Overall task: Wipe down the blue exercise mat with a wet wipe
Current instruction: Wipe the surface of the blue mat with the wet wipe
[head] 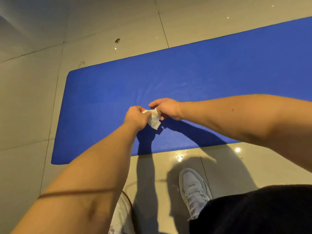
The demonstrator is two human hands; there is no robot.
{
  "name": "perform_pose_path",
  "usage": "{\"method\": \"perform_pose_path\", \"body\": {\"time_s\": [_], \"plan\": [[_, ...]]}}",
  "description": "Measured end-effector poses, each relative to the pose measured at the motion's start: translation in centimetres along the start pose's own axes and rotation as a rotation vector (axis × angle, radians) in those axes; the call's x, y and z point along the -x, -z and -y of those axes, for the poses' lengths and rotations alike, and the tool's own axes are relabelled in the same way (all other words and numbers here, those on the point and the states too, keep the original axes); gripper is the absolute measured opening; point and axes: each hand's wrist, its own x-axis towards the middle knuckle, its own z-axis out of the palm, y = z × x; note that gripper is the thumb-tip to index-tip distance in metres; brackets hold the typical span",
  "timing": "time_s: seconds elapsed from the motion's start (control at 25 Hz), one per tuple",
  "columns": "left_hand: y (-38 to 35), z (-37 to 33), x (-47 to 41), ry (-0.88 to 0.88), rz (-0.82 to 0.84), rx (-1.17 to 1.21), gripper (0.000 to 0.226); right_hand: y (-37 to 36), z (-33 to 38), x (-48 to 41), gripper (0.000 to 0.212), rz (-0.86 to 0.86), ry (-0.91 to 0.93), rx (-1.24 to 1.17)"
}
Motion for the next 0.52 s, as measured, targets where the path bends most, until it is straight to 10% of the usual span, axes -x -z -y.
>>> {"method": "perform_pose_path", "body": {"time_s": [0.16,0.52], "plan": [[2.2,1.0,2.3,-0.007,-0.041,0.128,0.024,-1.5,1.6,1.8,0.017,0.002,-0.022,0.264],[5.5,3.2,2.2,-0.031,0.049,0.273,0.033,-2.4,7.0,5.6,0.010,0.122,-0.132,0.022]]}}
